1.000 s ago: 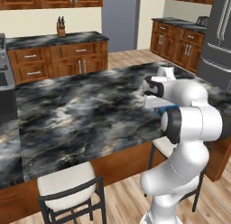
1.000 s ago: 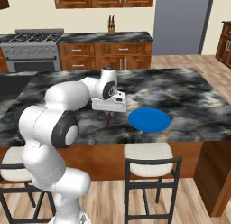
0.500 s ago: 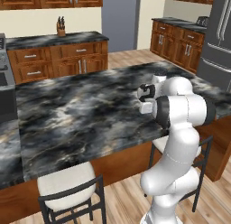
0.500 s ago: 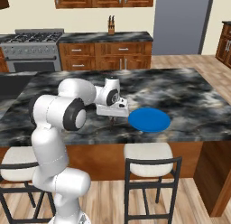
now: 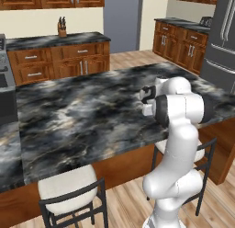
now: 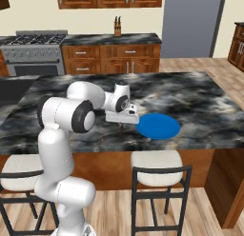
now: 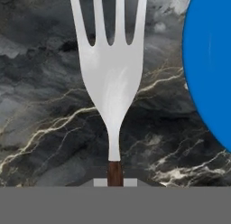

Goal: Take the fork and place it on the left side of the plate. Then take the spoon and place it on the right side of the plate. Make sure they're directly next to the plate.

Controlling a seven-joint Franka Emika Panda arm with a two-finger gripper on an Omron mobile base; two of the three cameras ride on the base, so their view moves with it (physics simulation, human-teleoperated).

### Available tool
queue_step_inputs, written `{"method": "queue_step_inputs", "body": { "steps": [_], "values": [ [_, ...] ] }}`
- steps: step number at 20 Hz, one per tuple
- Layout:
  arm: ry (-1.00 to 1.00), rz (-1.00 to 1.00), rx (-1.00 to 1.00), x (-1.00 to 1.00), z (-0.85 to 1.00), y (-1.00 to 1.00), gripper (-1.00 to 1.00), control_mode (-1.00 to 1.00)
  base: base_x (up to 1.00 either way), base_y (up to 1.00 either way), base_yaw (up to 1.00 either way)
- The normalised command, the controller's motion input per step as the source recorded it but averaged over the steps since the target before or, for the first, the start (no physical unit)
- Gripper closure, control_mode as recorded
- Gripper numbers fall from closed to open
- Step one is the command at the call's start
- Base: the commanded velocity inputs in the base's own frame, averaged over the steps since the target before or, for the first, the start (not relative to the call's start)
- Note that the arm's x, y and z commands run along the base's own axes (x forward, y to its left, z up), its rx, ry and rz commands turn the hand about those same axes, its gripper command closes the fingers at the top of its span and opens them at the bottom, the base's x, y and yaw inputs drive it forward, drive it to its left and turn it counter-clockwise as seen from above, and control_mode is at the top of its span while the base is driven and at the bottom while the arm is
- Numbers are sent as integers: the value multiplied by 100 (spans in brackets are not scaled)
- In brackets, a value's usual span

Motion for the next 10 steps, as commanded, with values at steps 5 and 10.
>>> {"method": "queue_step_inputs", "body": {
  "steps": [5,10],
  "values": [
    [0,0,0,32,-21,0,100,-100,0,0,0],
    [0,0,0,41,-13,-8,100,-100,0,0,0]
  ]
}}
